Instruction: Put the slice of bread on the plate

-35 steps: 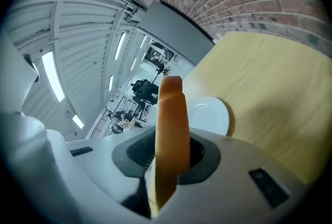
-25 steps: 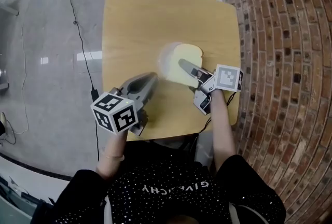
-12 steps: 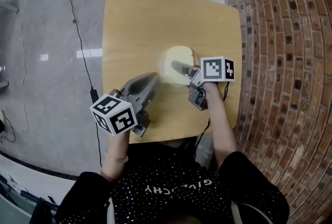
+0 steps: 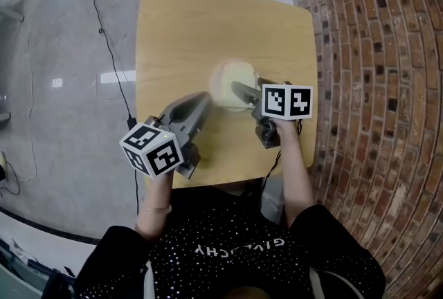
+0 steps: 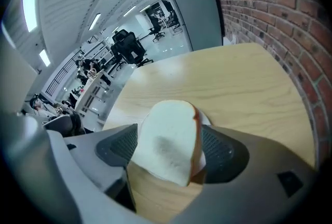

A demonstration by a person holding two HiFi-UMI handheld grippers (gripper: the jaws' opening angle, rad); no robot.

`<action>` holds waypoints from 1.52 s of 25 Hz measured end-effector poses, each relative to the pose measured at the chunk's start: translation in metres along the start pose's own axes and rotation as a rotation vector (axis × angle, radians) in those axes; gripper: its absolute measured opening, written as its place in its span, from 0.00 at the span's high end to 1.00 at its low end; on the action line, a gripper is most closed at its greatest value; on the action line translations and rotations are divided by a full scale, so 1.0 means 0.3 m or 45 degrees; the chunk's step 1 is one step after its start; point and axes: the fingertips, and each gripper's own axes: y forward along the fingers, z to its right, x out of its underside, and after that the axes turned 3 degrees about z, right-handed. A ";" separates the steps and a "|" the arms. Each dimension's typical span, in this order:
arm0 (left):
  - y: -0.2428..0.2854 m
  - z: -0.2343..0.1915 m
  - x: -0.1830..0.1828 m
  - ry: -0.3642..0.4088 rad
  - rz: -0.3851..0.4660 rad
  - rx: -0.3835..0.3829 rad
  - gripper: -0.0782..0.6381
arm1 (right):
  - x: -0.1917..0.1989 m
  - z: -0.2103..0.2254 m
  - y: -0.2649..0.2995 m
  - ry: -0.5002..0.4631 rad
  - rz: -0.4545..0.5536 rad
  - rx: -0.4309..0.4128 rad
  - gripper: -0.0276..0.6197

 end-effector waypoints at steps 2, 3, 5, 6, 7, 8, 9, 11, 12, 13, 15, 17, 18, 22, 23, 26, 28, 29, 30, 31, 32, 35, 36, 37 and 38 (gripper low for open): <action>-0.006 0.009 -0.003 0.010 0.003 0.007 0.87 | -0.004 0.030 -0.055 -0.007 0.064 0.050 0.39; -0.008 0.015 -0.005 0.018 0.004 0.009 0.87 | -0.009 0.043 -0.087 -0.006 0.116 0.079 0.39; -0.008 0.031 -0.005 0.044 -0.005 0.011 0.87 | -0.009 0.046 -0.154 0.009 0.232 0.097 0.39; -0.006 0.044 0.000 0.064 -0.016 0.012 0.87 | -0.002 0.030 -0.186 0.022 0.292 0.071 0.39; -0.003 0.058 0.008 0.091 -0.033 0.012 0.87 | 0.007 0.005 -0.218 0.034 0.351 0.034 0.39; 0.000 0.074 0.019 0.124 -0.053 0.011 0.87 | 0.020 -0.021 -0.247 0.042 0.404 0.004 0.39; 0.002 0.091 0.030 0.157 -0.072 0.011 0.87 | 0.039 -0.045 -0.272 0.040 0.443 -0.014 0.39; 0.000 0.131 0.050 0.214 -0.096 0.021 0.87 | 0.087 -0.091 -0.311 0.004 0.501 -0.017 0.40; -0.005 0.153 0.058 0.240 -0.102 0.032 0.87 | 0.109 -0.117 -0.330 -0.020 0.536 -0.018 0.40; -0.012 0.176 0.068 0.269 -0.109 0.043 0.87 | 0.129 -0.146 -0.351 -0.040 0.579 -0.022 0.40; -0.035 0.218 0.090 0.339 -0.122 0.050 0.87 | 0.163 -0.209 -0.401 -0.066 0.682 -0.040 0.40; -0.077 0.260 0.105 0.413 -0.122 0.047 0.87 | 0.195 -0.271 -0.457 -0.086 0.779 -0.055 0.40; -0.104 0.283 0.110 0.441 -0.115 0.051 0.87 | 0.212 -0.299 -0.484 -0.093 0.822 -0.057 0.41; -0.222 0.357 0.141 0.493 -0.076 0.065 0.87 | 0.289 -0.359 -0.607 -0.066 0.999 0.029 0.67; -0.249 0.372 0.151 0.503 -0.073 0.072 0.87 | 0.308 -0.371 -0.641 -0.052 1.046 0.055 0.77; -0.324 0.421 0.187 0.539 -0.074 0.120 0.87 | 0.363 -0.425 -0.723 -0.039 1.142 0.086 0.90; -0.367 0.452 0.211 0.566 -0.068 0.146 0.87 | 0.402 -0.465 -0.762 -0.040 1.184 0.098 0.94; -0.386 0.465 0.222 0.581 -0.064 0.152 0.87 | 0.423 -0.483 -0.777 -0.044 1.201 0.114 0.94; -0.404 0.477 0.232 0.598 -0.061 0.156 0.87 | 0.443 -0.499 -0.789 -0.053 1.213 0.136 0.94; -0.421 0.488 0.241 0.616 -0.058 0.160 0.87 | 0.462 -0.514 -0.797 -0.066 1.220 0.158 0.94; -0.436 0.499 0.247 0.637 -0.054 0.163 0.87 | 0.480 -0.529 -0.803 -0.081 1.224 0.177 0.94; -0.472 0.524 0.261 0.697 -0.048 0.161 0.87 | 0.523 -0.564 -0.811 -0.099 1.227 0.201 0.94; -0.481 0.527 0.267 0.705 -0.050 0.160 0.87 | 0.535 -0.571 -0.814 -0.098 1.228 0.207 0.94; -0.489 0.530 0.272 0.710 -0.055 0.162 0.87 | 0.546 -0.577 -0.817 -0.101 1.230 0.216 0.94; -0.497 0.532 0.279 0.713 -0.062 0.165 0.87 | 0.556 -0.582 -0.821 -0.106 1.232 0.229 0.94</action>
